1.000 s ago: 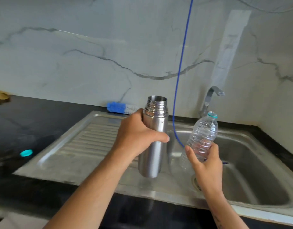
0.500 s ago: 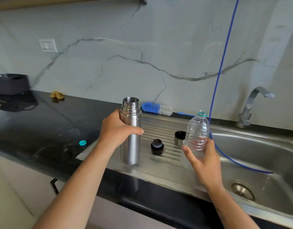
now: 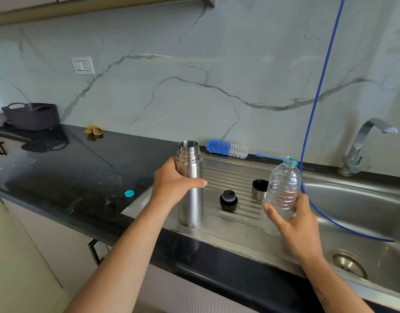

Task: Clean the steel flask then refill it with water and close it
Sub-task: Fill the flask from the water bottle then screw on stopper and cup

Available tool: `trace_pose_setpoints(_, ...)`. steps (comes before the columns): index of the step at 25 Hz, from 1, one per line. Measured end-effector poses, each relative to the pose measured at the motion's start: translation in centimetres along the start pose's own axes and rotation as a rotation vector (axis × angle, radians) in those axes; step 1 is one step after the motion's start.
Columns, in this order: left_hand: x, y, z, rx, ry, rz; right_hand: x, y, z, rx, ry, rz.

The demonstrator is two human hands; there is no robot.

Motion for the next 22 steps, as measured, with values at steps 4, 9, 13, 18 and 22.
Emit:
trace_pose_setpoints(4,1.2,0.0,0.7,0.065,-0.018,-0.064,-0.2,0.1,-0.4,0.039,-0.004,0.009)
trace_pose_setpoints(9,5.9,-4.5,5.5,-0.209,-0.217,-0.055,-0.1,0.2,-0.8,0.07,0.012,0.026)
trace_pose_setpoints(13,11.3,-9.1,7.5,-0.212,-0.826,0.037,-0.6,0.2,-0.8,0.075,0.033,0.02)
trace_pose_setpoints(18,13.2,-9.6,7.6,-0.312,-0.901,0.001,-0.8,0.3,-0.8,0.089,0.044,0.009)
trace_pose_setpoints(22,11.1,-6.6,8.0,-0.455,-0.539,-0.077,-1.0,0.4,-0.8,0.09,0.032,0.011)
Point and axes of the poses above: each hand's wrist, its own y-axis away from the middle knuckle, its own z-axis out of the back of the hand, x = y × z, the point moved 1 cm from there along -y, towards the middle knuckle, and after that the axes turned 15 degrees about z, right-handed, at the moved point
